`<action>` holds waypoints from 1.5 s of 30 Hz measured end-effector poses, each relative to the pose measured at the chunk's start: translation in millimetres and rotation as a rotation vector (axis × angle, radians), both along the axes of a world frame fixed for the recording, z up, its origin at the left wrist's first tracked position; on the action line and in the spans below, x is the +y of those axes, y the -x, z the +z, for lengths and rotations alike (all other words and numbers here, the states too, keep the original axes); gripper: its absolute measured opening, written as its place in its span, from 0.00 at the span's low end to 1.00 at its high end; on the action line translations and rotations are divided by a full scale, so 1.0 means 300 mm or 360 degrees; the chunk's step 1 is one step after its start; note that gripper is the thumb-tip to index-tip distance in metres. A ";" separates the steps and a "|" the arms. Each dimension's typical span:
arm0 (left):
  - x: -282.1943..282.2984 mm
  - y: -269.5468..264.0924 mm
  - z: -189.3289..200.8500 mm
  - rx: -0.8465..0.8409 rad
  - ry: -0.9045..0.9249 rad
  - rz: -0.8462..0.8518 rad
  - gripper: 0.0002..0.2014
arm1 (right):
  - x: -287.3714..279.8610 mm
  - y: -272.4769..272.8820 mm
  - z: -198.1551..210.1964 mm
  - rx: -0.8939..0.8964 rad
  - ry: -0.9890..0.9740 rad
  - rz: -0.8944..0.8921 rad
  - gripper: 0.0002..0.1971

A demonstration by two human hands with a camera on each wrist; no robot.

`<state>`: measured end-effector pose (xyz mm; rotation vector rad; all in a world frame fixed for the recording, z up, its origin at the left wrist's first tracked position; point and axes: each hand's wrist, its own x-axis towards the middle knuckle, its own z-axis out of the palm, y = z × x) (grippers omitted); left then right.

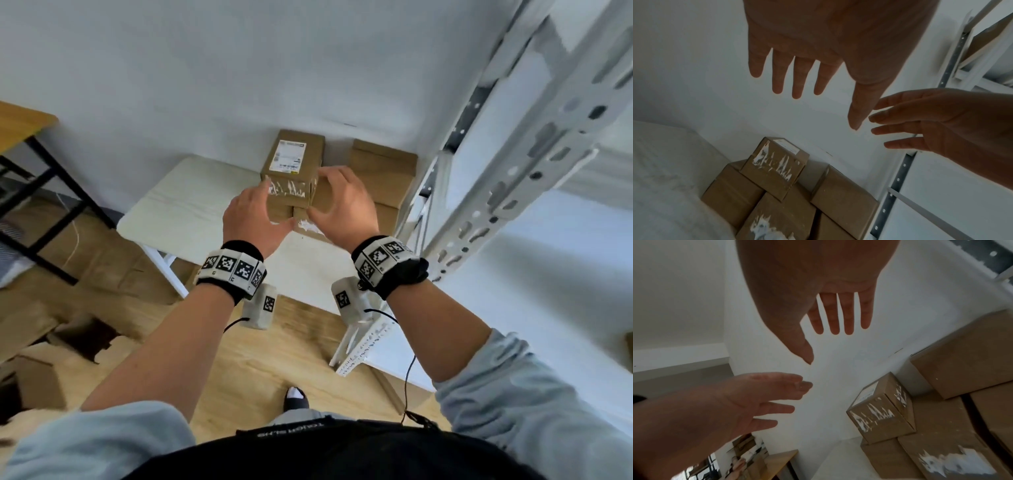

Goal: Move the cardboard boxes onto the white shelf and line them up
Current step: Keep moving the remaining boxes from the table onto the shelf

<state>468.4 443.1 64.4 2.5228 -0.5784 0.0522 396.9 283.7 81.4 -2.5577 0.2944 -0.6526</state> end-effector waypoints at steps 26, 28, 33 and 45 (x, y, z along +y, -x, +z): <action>-0.205 -0.810 -0.193 0.0720 -0.0025 -0.0239 0.45 | -0.153 -0.678 -0.206 0.0698 -0.0309 -0.0717 0.52; -0.214 -0.853 -0.240 0.0809 -0.0099 -0.0261 0.44 | -0.144 -0.695 -0.235 0.0772 -0.0387 -0.0793 0.54; -0.229 -0.895 -0.328 0.0971 -0.0187 -0.0407 0.31 | -0.101 -0.731 -0.294 0.0867 -0.0630 -0.0879 0.47; -0.199 -0.908 -0.317 0.1060 0.0244 -0.0616 0.24 | 0.001 -0.719 -0.225 0.0610 -0.0568 -0.1178 0.45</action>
